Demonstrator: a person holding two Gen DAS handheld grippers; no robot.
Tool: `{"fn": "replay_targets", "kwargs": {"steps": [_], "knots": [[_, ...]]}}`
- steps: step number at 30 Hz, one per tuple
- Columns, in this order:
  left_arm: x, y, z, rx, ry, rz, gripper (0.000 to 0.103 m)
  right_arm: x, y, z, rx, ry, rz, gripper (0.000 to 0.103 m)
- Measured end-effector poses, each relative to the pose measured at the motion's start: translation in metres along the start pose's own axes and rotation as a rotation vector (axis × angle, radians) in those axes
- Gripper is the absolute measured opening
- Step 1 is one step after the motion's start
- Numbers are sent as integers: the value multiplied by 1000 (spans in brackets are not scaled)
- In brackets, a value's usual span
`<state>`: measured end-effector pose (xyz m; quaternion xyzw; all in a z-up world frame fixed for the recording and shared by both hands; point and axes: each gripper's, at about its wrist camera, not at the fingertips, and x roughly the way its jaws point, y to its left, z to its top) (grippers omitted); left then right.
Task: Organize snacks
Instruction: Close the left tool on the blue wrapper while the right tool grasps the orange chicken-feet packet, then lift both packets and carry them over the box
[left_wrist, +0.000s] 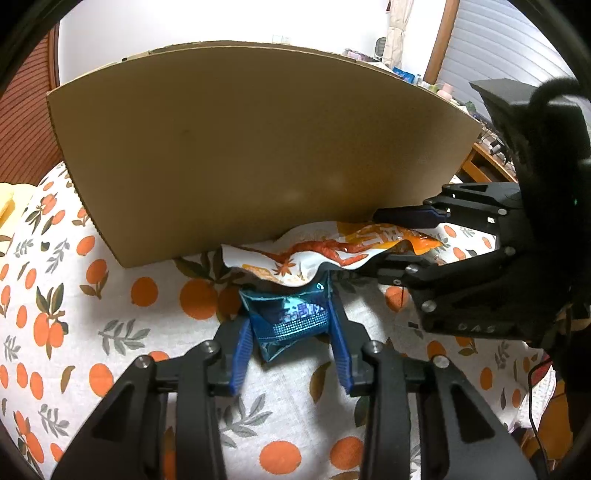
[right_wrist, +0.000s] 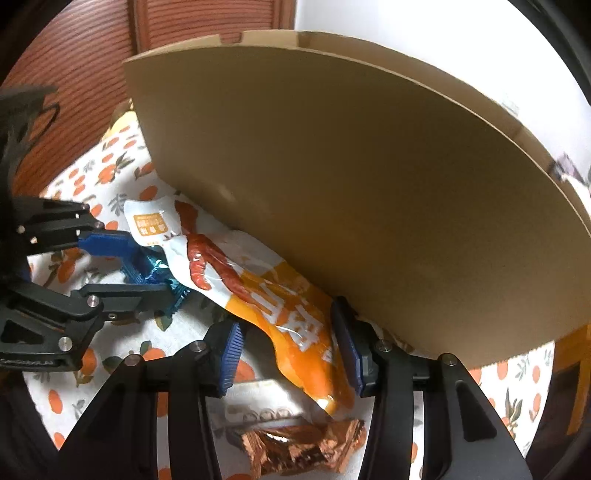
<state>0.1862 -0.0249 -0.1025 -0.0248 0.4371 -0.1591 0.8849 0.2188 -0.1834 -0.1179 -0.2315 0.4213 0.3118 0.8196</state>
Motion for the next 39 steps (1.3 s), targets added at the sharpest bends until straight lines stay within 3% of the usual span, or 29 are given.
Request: {"fn": "replay_targets", "kwargs": {"steps": [4,5,15,39], "knots": [[-2,3,-2,-8,0,-12,36,1,2,3,7,9,6,46],[-3,4,-3,-10,1,-13,36,2,4,3,-1,9,9,41],[-18,7,-13,-17,-15,-13,33,-10,19,-9,-72,4,-2,30],[-56,27,-25,-50,-78,-15,33,-80,28,-36,-72,-176,-14,28]]}}
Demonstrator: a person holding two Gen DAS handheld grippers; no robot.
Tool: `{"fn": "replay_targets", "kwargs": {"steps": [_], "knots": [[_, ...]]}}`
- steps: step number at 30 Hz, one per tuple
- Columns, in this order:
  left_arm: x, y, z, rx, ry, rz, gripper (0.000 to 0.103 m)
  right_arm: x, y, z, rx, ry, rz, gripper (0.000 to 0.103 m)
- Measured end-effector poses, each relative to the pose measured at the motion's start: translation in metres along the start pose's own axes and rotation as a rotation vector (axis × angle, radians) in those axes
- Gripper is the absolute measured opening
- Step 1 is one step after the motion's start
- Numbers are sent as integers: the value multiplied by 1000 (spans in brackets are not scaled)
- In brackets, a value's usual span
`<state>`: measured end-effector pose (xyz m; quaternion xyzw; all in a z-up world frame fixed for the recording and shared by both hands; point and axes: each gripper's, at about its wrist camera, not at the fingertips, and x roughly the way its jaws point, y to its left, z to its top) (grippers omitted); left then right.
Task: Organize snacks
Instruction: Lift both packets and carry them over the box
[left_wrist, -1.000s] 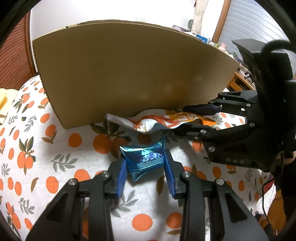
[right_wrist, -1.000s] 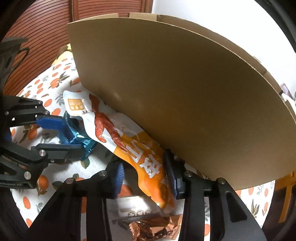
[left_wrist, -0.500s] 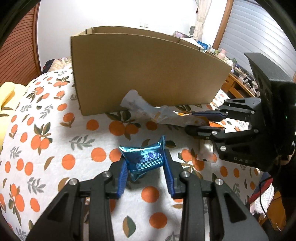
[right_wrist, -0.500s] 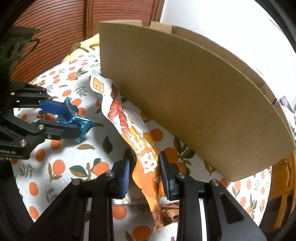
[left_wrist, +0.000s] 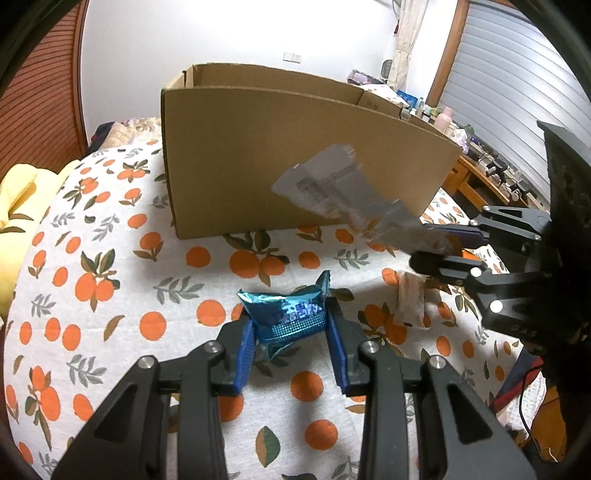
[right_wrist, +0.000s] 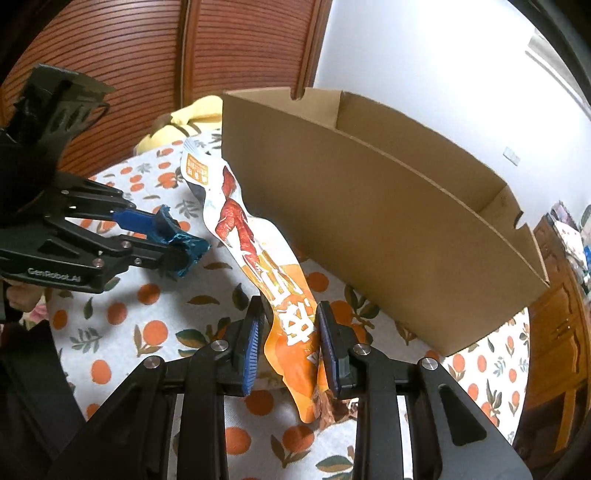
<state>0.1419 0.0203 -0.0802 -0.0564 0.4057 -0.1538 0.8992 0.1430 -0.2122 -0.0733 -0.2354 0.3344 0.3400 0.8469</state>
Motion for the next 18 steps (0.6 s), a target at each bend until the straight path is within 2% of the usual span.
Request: {"fn": "replay_targets", "kwargs": {"steps": [18], "knots": [[-28,-21,23,62,-59,-1,33,-49,-13,2,44,-89,-39,28]]}}
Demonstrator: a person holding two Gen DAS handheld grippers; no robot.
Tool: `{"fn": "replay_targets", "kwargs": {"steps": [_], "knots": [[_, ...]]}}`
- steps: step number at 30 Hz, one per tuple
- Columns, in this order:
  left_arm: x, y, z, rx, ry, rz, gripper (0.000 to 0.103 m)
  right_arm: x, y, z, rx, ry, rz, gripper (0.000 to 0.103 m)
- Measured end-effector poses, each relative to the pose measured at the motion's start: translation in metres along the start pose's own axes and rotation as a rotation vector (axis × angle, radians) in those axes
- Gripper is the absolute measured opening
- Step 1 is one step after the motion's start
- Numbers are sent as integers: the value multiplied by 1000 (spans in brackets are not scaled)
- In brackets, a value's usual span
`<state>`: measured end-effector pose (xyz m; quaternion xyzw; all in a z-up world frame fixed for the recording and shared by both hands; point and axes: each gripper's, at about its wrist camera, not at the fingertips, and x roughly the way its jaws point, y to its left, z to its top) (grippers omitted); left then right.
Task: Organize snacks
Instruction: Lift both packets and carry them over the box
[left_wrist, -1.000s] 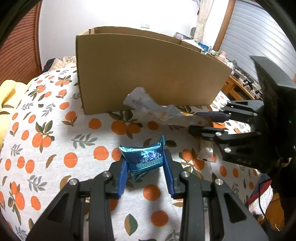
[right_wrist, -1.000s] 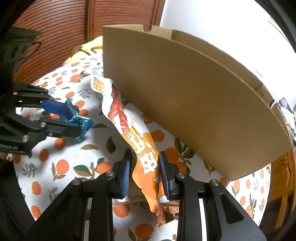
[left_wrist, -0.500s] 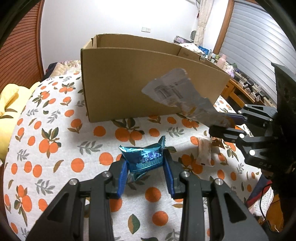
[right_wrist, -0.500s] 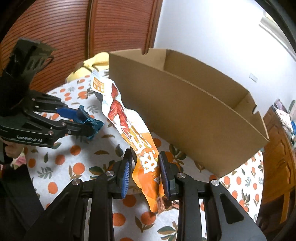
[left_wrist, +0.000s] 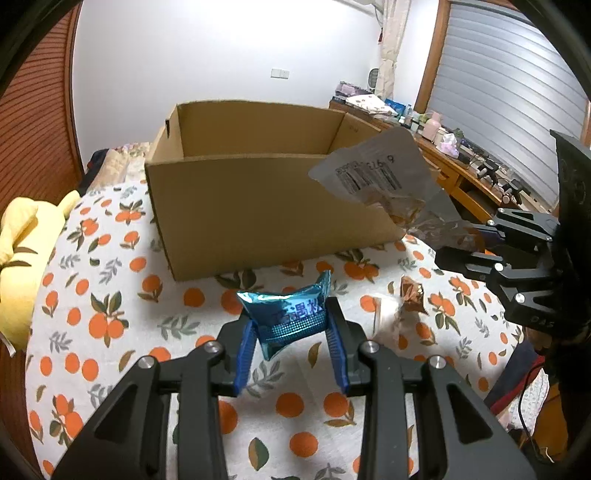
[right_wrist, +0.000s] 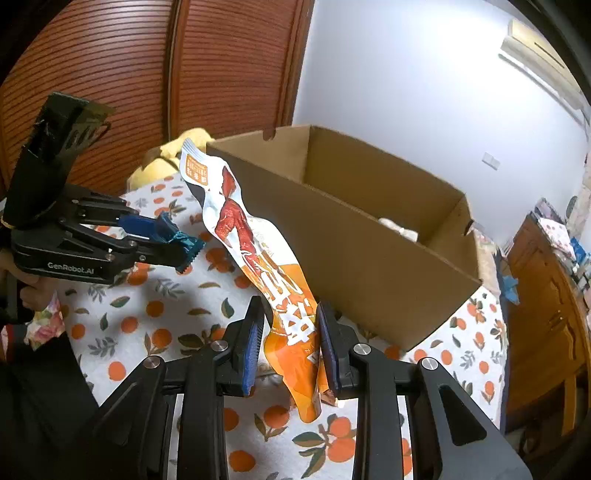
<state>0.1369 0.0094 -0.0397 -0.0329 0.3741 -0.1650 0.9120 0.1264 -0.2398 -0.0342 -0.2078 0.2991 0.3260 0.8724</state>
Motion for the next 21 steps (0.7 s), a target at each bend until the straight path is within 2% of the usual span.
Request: {"fn": "replay_targets", "kwargs": {"steps": [14,21], "knots": [[-18,-7,48,49,-76,2,33,-16,-11,15,14,-43,-37,28],[-20,-11,73,80,-104,27,34,-15,-22,29,25,-64,-71,28]]}}
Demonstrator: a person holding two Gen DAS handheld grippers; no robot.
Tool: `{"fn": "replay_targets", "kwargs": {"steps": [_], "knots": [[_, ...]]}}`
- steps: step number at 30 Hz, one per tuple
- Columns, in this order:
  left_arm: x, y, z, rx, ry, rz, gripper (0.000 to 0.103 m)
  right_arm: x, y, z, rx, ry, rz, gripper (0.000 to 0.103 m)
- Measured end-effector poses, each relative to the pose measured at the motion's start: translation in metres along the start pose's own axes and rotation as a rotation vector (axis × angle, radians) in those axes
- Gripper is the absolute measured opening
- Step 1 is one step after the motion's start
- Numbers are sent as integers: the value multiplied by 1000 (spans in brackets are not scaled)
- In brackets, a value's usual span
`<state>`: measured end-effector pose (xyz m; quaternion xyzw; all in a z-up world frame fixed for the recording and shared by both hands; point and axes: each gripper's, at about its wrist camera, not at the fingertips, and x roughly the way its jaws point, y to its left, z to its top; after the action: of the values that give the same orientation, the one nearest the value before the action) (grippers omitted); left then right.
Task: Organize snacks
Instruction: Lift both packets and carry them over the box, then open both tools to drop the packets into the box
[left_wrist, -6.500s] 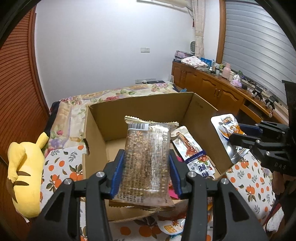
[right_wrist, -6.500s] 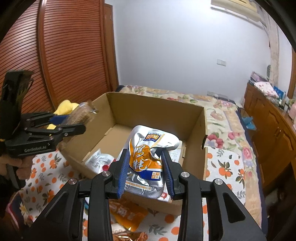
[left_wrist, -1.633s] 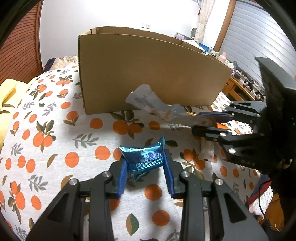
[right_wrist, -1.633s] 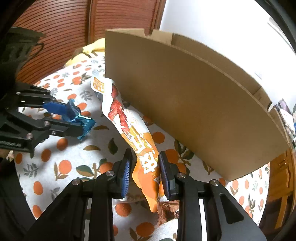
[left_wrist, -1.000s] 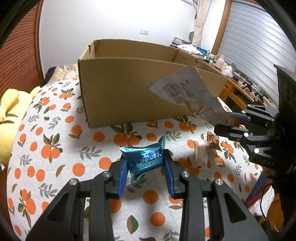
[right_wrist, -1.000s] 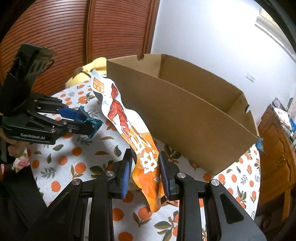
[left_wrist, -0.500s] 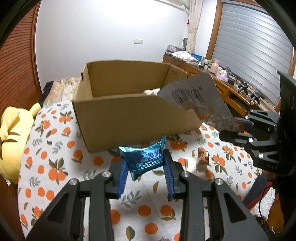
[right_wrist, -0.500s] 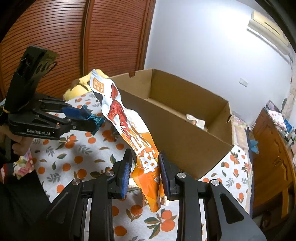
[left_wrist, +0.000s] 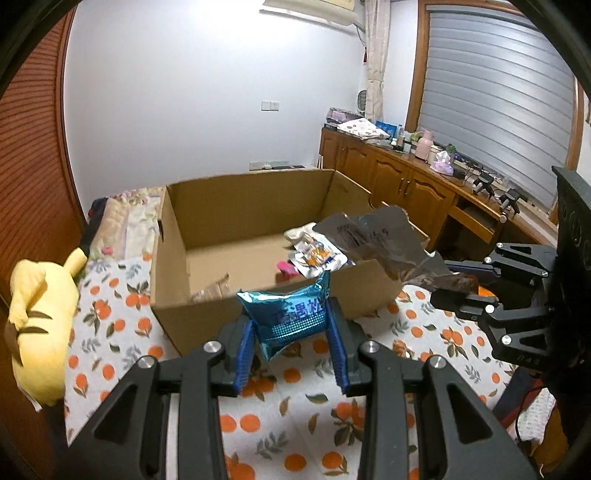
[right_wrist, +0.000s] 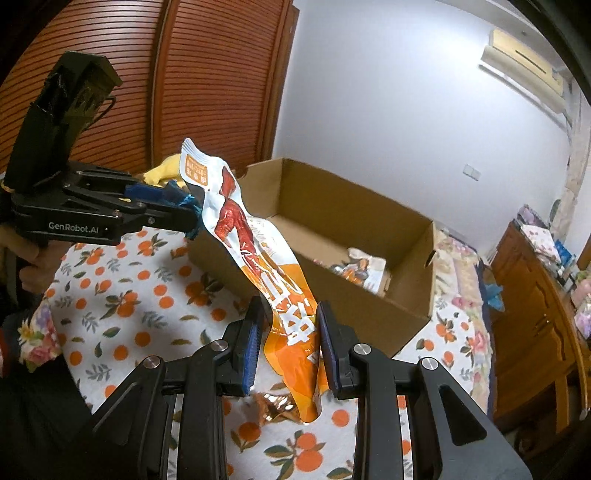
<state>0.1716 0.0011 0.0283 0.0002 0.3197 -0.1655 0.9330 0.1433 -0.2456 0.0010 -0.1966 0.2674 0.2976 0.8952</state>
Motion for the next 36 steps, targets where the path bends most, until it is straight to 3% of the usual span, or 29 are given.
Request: {"fn": "replay_targets", "kwargs": {"steps": [24,36], "knots": [[62,28,39,-17,49,85,36,51,-29,42,56,6,-56,28],[69,42,39,-46,50,107,51,78,-43,46,84,57,-62,28]]}}
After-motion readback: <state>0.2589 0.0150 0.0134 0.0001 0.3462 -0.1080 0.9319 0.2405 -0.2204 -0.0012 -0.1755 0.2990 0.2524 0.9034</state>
